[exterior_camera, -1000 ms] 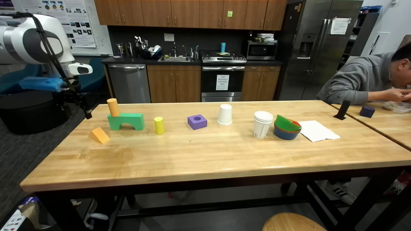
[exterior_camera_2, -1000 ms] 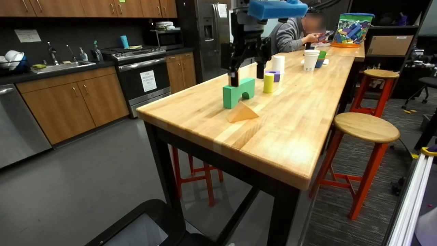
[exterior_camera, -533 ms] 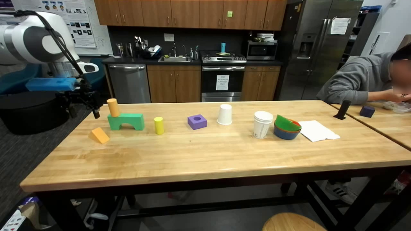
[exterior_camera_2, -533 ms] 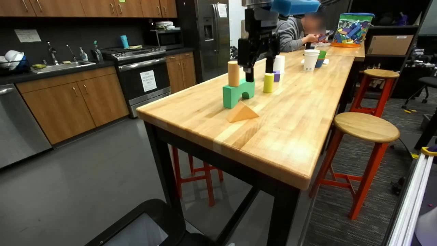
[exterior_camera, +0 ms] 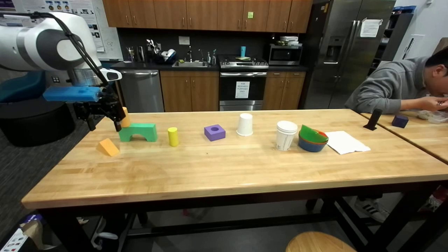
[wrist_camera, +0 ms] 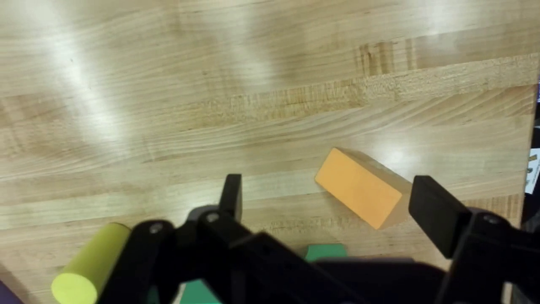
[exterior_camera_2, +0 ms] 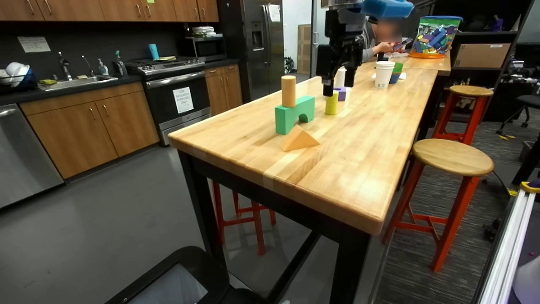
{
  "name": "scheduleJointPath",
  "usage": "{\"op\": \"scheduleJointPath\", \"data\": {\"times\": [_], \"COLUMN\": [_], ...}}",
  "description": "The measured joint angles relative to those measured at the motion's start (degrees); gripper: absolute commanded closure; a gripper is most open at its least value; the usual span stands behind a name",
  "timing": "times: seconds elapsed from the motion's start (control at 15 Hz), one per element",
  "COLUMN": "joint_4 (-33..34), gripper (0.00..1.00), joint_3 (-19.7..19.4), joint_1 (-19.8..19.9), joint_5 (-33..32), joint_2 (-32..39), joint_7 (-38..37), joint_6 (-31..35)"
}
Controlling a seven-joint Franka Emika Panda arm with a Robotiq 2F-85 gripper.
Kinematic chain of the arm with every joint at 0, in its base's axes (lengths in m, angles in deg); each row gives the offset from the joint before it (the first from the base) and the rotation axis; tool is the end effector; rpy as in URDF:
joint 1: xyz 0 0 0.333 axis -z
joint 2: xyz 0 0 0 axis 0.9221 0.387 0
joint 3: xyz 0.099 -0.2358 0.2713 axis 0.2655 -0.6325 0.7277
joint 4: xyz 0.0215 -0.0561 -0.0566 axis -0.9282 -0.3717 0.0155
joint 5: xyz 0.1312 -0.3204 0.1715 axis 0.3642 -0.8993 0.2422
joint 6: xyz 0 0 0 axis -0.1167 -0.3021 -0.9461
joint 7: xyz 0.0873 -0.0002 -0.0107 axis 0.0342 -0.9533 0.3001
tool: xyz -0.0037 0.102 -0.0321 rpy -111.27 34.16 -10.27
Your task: Put the yellow cylinder on top of the green block
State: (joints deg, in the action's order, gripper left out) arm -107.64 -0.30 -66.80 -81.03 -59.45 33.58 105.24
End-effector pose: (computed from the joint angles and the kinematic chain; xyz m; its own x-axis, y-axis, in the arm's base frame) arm 0.4230 -0.0174 0.4642 0.9968 0.0791 0.0070 0.0788 -0.9963 0.0351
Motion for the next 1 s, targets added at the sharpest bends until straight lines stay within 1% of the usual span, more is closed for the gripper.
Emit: {"op": "scheduleJointPath", "data": {"times": [0.73, 1.0], "joint_4": [0.02, 0.32], "gripper": [0.00, 0.00], "joint_3": [-0.11, -0.07], "joint_1": [-0.01, 0.03], "joint_5": [0.00, 0.00], "joint_2": [0.09, 2.34], "joint_7": [-0.02, -0.22], "joint_6": [-0.01, 0.16]}}
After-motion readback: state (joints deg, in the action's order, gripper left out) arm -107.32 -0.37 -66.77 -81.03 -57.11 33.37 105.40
